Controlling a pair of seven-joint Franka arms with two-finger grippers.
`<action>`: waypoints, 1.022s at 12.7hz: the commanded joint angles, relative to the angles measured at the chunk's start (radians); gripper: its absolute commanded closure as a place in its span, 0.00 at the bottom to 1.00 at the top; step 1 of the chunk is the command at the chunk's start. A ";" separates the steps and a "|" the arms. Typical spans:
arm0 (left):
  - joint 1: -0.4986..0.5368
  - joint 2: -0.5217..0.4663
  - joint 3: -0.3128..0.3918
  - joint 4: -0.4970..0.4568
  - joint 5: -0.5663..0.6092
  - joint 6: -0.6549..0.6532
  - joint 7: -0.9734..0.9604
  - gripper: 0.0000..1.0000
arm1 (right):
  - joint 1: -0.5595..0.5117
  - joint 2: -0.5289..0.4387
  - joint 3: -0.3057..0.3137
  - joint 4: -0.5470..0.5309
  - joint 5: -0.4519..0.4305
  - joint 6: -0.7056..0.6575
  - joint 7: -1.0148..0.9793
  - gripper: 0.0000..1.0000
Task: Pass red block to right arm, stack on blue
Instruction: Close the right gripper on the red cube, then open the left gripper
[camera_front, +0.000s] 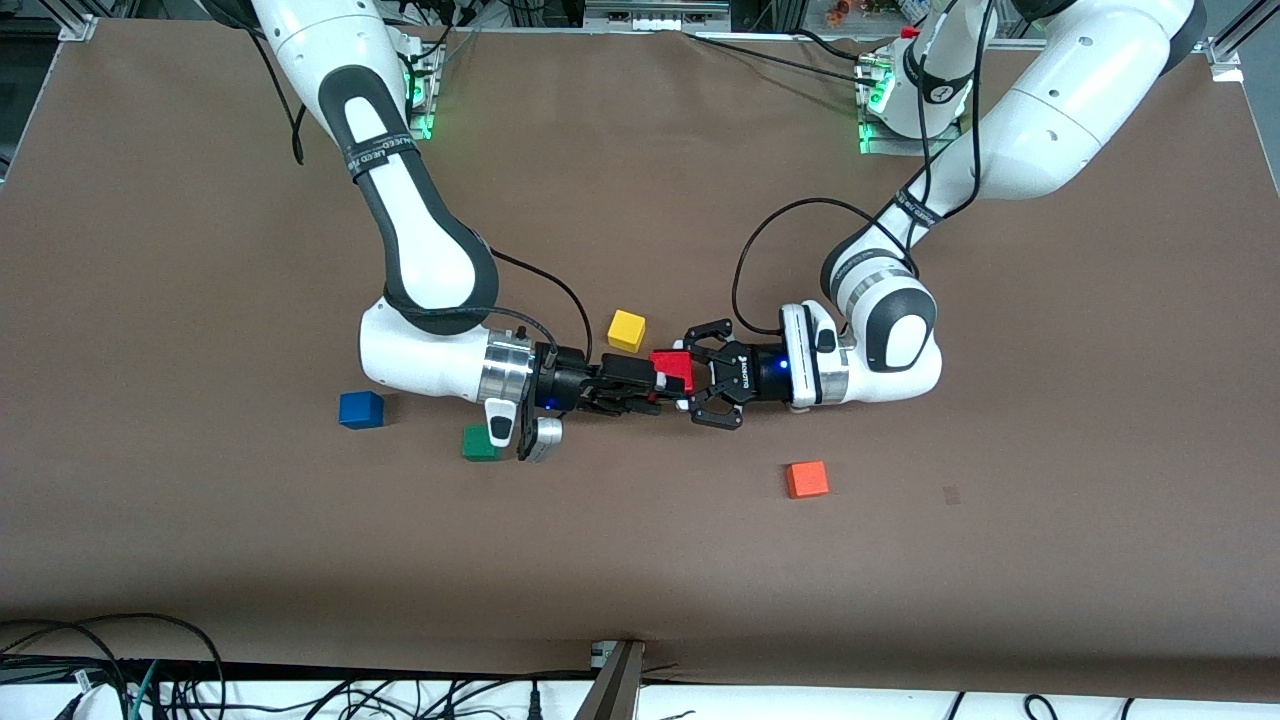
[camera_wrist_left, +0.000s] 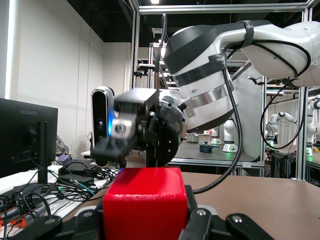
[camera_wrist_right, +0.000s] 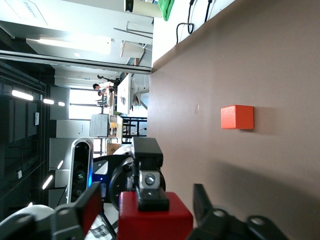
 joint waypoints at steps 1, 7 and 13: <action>0.004 -0.014 -0.004 0.008 -0.017 -0.008 -0.002 1.00 | 0.003 0.019 0.003 0.034 -0.003 0.011 -0.022 0.63; 0.010 -0.019 -0.006 0.000 -0.020 -0.009 -0.025 0.92 | 0.003 0.015 0.003 0.034 -0.001 0.011 -0.011 0.85; 0.018 -0.020 -0.011 -0.035 -0.020 -0.023 -0.098 0.00 | -0.006 -0.001 -0.006 0.033 -0.041 0.005 -0.007 0.88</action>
